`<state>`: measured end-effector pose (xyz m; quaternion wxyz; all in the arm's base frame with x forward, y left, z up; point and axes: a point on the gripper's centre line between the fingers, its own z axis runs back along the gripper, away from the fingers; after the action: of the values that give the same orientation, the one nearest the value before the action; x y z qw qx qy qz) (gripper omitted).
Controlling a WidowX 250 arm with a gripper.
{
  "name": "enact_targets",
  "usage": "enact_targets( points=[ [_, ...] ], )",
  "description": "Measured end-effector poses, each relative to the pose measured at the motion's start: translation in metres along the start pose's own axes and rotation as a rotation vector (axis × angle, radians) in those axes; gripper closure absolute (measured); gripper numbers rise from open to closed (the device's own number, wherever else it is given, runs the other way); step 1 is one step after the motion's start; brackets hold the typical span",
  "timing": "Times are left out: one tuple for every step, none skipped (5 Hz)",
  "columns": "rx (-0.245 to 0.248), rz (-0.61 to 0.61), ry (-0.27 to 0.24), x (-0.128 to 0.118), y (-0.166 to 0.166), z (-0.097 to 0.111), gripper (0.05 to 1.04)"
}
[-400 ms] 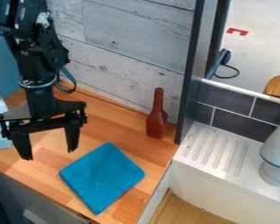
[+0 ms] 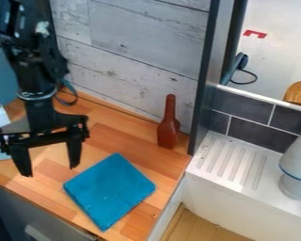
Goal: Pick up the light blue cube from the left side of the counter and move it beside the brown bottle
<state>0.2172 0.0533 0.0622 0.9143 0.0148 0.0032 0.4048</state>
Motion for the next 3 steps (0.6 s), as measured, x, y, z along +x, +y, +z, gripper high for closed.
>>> enact_targets(
  points=[
    [-0.011,0.028,0.004,0.020,0.007,-0.006,0.083],
    [-0.053,0.039,0.004,0.040,0.017,-0.018,0.083],
    [-0.106,0.020,-0.060,0.057,0.021,-0.019,0.083]
  ],
)
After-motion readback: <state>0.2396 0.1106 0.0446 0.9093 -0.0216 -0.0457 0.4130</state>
